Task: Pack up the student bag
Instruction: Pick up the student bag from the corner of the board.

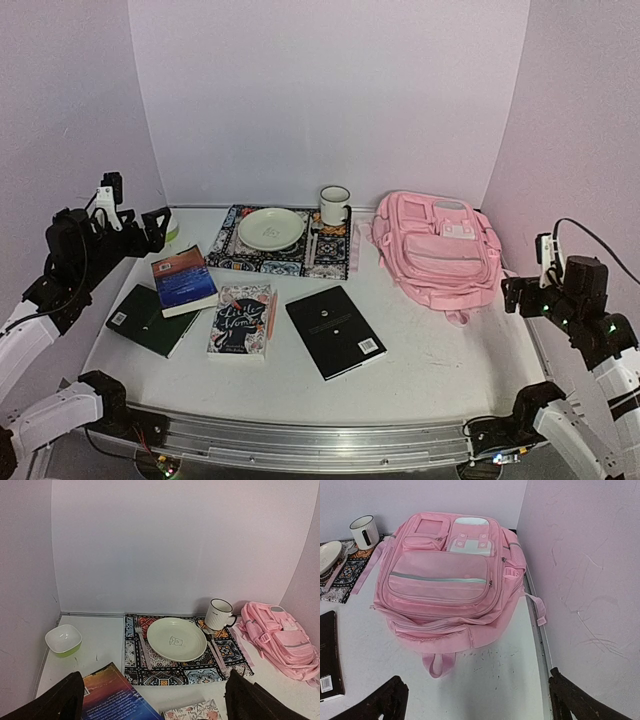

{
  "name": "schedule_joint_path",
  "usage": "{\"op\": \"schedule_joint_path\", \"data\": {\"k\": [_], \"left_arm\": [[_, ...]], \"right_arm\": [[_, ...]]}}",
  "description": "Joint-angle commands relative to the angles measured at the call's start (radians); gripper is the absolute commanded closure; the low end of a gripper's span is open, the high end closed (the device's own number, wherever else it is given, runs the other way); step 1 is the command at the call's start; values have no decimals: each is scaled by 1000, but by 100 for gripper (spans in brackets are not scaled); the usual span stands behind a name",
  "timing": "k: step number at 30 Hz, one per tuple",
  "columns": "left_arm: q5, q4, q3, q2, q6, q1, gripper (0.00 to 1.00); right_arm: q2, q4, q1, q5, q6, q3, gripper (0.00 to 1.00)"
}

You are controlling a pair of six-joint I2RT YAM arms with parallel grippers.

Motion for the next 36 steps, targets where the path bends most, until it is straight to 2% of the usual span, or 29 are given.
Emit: {"op": "schedule_joint_path", "data": {"k": [1,11,20,26,36], "left_arm": [[6,35,28,-31,8,-2,0],[97,39,27,-40,4,-2,1],[151,39,18,-24,28,-2,0],[216,39,15,0,43,-3,1],[262,54,14,31,65,-3,1]], "right_arm": [[60,24,-2,-51,0,54,2],[320,-11,-2,-168,84,208,2],[651,-11,8,-200,28,315,2],[855,-57,139,-68,-127,398,2],[1101,-103,158,13,-340,496,2]]}}
